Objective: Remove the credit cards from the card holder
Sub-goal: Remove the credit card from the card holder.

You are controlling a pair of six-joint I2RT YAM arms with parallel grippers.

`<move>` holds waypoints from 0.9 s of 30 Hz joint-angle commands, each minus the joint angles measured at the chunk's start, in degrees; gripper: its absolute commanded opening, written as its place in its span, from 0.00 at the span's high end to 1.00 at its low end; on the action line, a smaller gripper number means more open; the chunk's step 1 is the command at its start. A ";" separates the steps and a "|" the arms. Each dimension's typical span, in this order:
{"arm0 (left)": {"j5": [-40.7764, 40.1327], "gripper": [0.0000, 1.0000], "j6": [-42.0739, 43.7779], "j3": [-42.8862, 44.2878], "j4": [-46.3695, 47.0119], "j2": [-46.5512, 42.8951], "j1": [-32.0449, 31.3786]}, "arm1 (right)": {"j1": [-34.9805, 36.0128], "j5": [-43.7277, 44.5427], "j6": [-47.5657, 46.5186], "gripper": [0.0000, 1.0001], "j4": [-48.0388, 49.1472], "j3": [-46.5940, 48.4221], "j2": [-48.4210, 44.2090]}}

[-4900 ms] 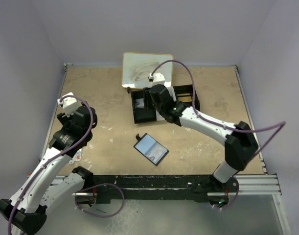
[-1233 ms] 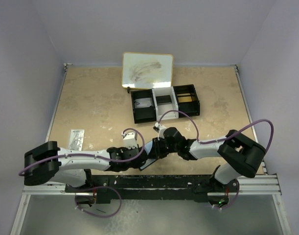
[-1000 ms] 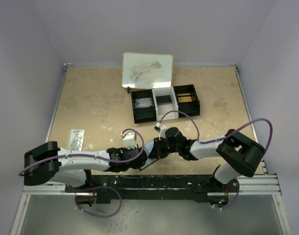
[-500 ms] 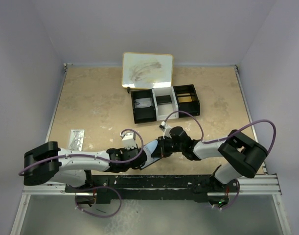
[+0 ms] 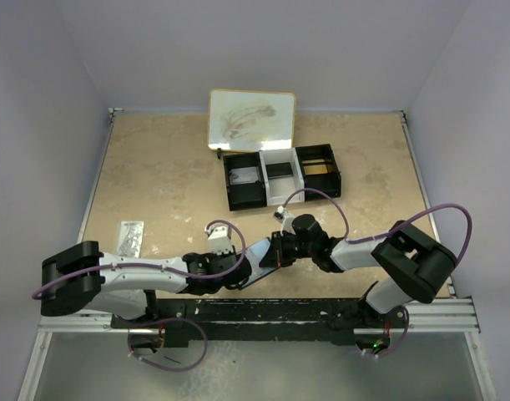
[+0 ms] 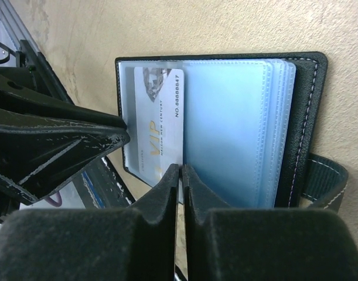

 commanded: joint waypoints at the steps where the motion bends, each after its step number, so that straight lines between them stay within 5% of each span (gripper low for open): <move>1: -4.94 0.81 0.36 2.96 -5.77 -0.07 -1.20 | -0.28 -0.82 -1.74 0.87 -0.25 0.18 0.83; 14: -11.02 0.69 3.73 4.16 -0.39 -3.37 -1.41 | -0.28 1.60 -2.04 0.68 -4.10 1.82 -3.09; 20: -6.90 0.72 4.53 1.07 6.48 -1.61 -1.39 | -0.34 1.82 -2.98 0.66 -5.32 3.04 -1.84; 27: -4.93 0.84 1.40 -1.53 2.07 1.64 -1.67 | -0.35 0.61 -4.63 0.64 -6.20 4.79 0.61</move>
